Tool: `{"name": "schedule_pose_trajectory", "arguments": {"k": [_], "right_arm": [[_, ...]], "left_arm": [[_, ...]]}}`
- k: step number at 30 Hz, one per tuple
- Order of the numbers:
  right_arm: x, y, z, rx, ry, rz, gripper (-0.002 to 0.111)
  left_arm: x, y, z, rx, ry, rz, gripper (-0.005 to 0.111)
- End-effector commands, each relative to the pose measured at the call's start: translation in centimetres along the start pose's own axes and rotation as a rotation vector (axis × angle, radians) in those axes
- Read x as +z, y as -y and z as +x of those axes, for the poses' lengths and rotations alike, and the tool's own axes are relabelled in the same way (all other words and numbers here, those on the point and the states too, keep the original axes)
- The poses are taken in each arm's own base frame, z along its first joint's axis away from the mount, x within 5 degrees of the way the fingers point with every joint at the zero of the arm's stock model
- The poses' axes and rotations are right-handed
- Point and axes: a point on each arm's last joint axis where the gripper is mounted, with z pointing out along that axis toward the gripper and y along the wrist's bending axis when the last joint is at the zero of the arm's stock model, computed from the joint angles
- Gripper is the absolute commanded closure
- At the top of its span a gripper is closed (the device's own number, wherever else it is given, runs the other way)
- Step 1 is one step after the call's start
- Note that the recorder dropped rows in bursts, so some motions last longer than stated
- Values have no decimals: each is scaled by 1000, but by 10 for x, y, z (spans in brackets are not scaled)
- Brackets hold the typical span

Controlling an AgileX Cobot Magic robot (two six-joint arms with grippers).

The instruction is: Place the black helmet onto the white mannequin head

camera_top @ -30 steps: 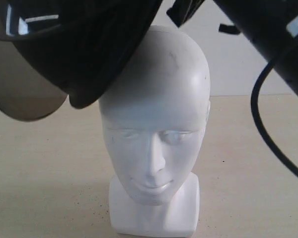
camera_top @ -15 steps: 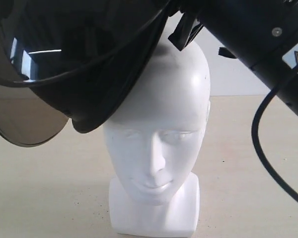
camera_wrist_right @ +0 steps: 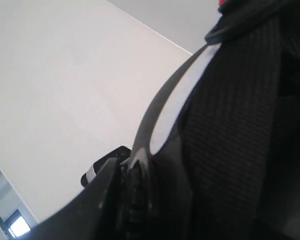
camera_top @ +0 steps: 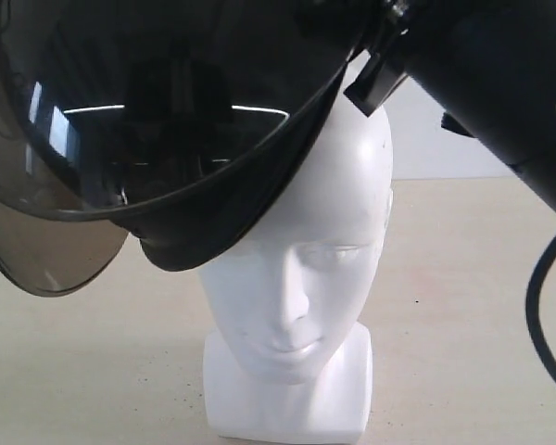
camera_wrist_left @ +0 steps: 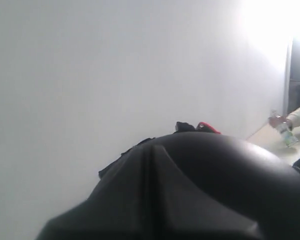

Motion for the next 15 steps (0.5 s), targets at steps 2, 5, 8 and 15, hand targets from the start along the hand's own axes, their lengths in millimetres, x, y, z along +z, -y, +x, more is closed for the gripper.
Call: {"name": "schedule_pose_trajectory", "arguments": {"k": [2,5,8,15], "right_arm": [[-2,-20,-10,-45,66,-101,108],[-8,-14,-7,-52,66,-73,108],[-15,-8,-6,-63,84,-35,108],[-24,1,-5,-116,112,23,108]], "left_arm": [[17,-2,-2,-55,-31,149,102],[27,-7,6,-72,-88,211,102],[32,-13,14,-89,-124,209,102],[39,-20,25,-86,-148,212,102]]}}
